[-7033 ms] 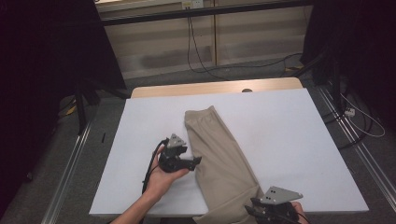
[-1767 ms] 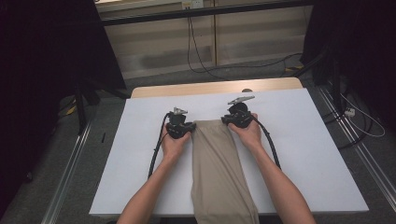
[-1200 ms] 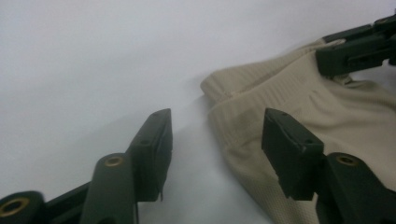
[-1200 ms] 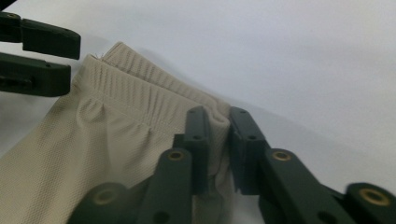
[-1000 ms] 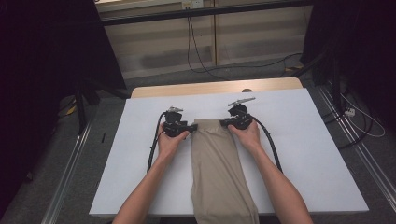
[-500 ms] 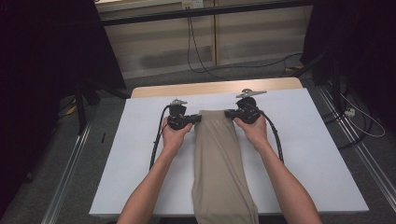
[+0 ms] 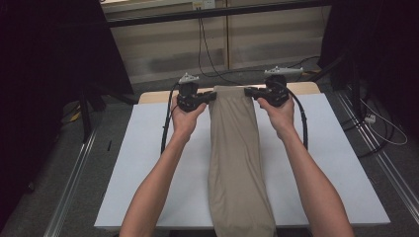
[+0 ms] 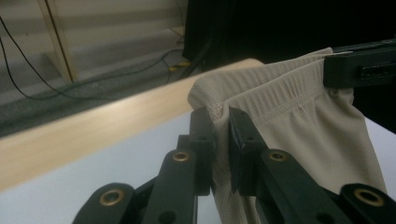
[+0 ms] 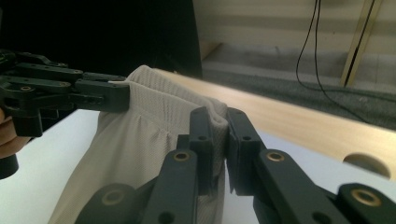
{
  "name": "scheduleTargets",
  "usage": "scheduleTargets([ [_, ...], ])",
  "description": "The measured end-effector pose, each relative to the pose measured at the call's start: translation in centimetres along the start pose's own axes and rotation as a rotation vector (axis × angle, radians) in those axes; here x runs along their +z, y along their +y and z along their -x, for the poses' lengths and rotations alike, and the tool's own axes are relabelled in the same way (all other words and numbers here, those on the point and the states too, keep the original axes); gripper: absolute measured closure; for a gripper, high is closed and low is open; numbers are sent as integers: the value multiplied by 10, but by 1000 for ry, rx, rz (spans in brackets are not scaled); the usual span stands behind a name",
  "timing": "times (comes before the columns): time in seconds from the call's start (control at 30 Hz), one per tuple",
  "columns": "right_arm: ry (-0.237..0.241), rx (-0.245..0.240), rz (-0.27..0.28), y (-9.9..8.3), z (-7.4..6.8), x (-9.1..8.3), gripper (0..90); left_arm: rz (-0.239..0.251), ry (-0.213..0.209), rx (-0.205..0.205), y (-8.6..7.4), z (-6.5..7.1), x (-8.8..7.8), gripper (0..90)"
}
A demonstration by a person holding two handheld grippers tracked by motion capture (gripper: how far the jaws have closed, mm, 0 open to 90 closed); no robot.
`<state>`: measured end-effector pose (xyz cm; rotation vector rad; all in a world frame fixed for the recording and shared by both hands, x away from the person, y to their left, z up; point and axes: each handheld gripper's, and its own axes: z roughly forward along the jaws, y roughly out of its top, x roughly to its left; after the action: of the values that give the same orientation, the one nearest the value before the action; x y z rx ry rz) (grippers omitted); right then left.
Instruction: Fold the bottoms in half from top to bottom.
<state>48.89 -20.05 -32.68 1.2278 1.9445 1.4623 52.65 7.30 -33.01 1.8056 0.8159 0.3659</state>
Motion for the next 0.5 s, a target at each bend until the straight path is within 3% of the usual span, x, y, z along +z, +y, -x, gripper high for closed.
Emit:
scheduleTargets([
  [0.3,-22,-38,86,48,1,-25,828,71,19,85,54,16,-11,815],
  [0.37,-15,-36,106,49,4,-29,828,69,9,100,55,21,-12,815],
  [0.5,-4,-21,84,33,10,-30,828,41,-16,100,36,24,-9,814],
])
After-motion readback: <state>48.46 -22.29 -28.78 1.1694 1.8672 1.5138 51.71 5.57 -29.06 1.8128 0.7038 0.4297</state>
